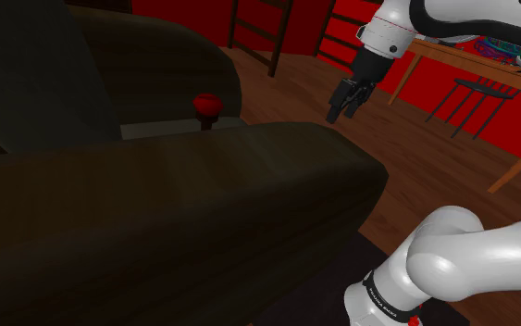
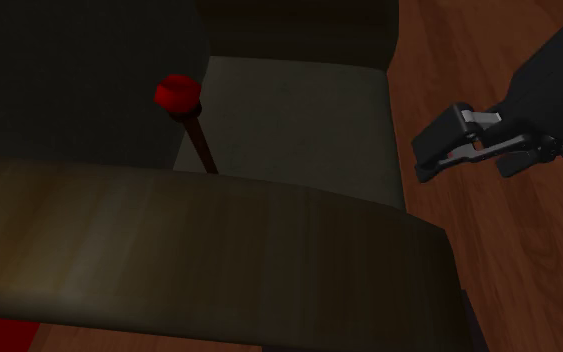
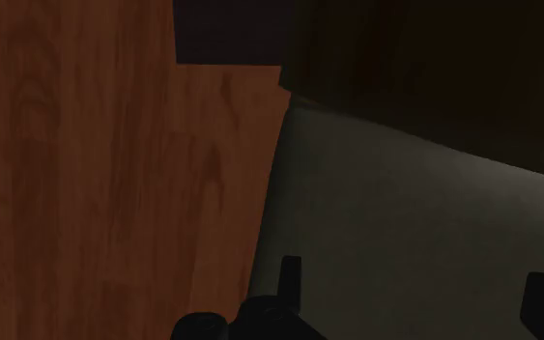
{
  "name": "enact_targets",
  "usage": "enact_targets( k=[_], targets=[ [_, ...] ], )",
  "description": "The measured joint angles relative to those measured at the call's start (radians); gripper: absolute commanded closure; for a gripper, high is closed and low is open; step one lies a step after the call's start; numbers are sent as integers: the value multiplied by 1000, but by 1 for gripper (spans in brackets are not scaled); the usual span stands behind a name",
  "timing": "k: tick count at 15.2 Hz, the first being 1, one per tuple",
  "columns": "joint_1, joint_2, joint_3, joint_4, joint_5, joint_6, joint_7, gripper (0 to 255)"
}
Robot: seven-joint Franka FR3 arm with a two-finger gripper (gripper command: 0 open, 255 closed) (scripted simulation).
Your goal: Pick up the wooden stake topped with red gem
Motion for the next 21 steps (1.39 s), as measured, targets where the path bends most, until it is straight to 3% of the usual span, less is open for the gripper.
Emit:
enact_targets(
  k=[9,21],
  targets=[
    [72,175,85,152,61,15,21,0],
    [172,497,234,523,103,-37,72,0]
  ],
)
